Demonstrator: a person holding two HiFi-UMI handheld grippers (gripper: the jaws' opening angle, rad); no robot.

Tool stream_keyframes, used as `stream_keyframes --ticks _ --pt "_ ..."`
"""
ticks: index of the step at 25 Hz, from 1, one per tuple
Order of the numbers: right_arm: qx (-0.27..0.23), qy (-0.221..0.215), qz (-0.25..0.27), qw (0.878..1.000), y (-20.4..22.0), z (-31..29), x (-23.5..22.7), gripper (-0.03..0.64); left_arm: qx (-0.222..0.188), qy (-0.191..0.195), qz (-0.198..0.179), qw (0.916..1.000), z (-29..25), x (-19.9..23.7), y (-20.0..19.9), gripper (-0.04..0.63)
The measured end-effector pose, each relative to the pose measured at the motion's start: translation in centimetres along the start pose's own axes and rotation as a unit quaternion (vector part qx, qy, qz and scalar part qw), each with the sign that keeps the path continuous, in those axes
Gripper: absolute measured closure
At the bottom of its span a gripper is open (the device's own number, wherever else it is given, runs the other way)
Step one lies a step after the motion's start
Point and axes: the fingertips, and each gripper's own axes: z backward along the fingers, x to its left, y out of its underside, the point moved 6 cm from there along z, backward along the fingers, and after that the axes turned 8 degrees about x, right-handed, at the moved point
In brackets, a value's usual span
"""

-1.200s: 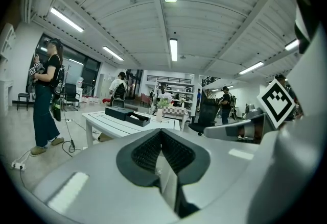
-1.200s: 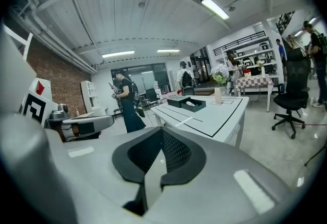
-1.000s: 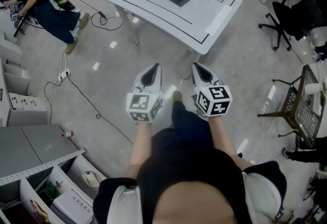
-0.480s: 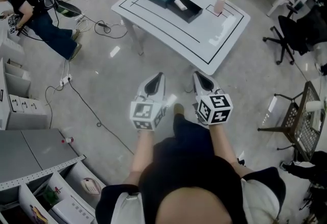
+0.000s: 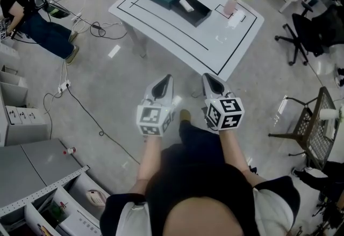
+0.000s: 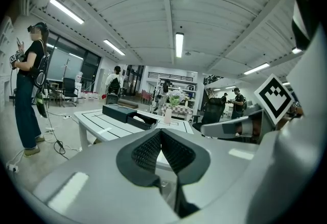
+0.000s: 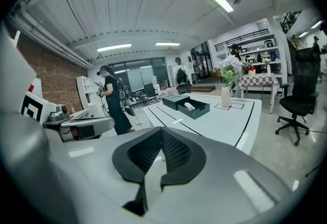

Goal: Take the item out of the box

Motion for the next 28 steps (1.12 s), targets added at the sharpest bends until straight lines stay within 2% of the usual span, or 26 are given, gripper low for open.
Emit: stream_keyframes --ticks 14,28 --pt "0.003 -0.014 0.011 1.0 -4.8 -5.6 -3.5 0.615 0.007 -0.008 -0.01 0.9999 -6.3 2.4 -3.1 0.584" --pt "-0.011 -0.029 0.013 0.999 -6.9 -8.3 -5.5 0.615 -0.002 -0.026 -0.011 0.9996 -9.2 3.1 -4.5 0.584"
